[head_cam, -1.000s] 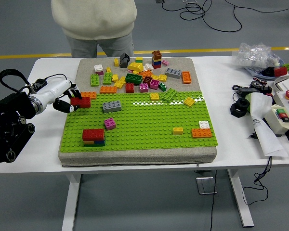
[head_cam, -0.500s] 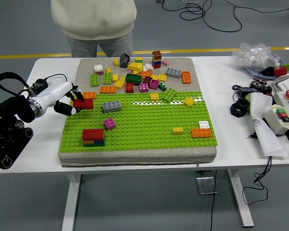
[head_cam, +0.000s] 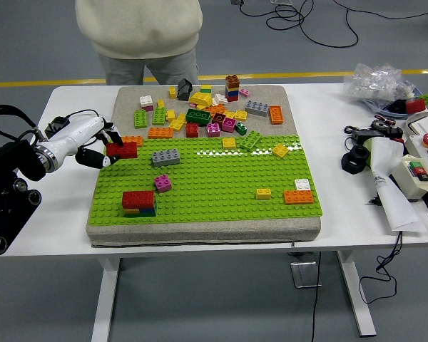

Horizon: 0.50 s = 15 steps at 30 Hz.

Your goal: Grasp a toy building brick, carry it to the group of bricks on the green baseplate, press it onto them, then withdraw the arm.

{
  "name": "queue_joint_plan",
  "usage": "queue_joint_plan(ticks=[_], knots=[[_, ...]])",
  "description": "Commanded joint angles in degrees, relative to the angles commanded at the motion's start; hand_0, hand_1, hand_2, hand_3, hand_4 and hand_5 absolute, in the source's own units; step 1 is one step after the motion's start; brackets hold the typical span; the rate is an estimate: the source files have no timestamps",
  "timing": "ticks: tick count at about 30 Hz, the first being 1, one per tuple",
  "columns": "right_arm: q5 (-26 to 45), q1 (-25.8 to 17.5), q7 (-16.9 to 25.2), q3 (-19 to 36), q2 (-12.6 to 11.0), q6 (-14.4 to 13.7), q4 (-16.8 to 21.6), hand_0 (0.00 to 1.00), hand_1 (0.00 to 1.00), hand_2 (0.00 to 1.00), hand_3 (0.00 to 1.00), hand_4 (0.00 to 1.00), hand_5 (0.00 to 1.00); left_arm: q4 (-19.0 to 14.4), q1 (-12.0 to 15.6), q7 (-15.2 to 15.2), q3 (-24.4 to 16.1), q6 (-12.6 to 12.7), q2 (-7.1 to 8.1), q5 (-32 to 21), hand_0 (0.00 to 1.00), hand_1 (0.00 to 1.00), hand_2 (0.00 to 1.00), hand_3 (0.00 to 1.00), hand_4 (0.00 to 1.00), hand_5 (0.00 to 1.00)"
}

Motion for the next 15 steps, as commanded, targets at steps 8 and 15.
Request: queue_joint_plan(ticks=[8, 15], knots=[[0.1, -0.4, 0.0, 0.3, -0.1, 0.0, 0.0, 0.768, 0.713, 0.766, 0.764, 0.963, 0.700, -7.2, 5.1, 0.5, -2.3, -0.6, 2.69, -1.1, 0.606, 0.532, 0.505, 0.506, 0.472, 0.002], [0.2, -0.5, 0.0, 0.4, -0.2, 0.0, 0.0, 0.768, 0.713, 0.766, 0.764, 0.964, 0.701, -11.2, 7.9, 0.8, -3.5, -1.0, 3.75, -1.2, 0.606, 0.532, 0.504, 0.507, 0.471, 0.002]])
